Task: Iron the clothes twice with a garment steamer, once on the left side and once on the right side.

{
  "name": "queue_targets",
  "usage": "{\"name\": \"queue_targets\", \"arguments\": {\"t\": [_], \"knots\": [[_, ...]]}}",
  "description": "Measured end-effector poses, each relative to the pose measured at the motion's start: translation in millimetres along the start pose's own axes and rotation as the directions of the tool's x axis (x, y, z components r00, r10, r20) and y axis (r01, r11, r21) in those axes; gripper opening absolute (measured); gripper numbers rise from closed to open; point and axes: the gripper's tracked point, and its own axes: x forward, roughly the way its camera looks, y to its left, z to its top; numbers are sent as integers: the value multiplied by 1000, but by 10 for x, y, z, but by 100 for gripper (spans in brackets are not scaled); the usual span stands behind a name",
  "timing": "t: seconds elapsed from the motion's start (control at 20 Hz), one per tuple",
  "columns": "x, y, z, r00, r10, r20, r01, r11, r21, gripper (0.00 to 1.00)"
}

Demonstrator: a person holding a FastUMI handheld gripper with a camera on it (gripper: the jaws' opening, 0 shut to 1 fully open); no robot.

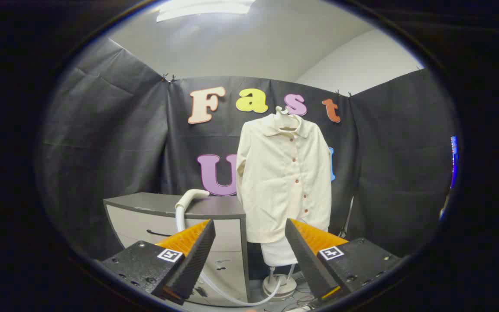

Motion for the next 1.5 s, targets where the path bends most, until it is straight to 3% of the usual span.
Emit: {"name": "queue_targets", "arguments": {"t": [0.9,1.15,1.5], "knots": [[18,-89,127,998,60,22,-61,995,79,95],[339,142,70,995,97,-35,-95,993,63,95],[1188,820,226,978,175,-114,-169,984,56,95]]}}
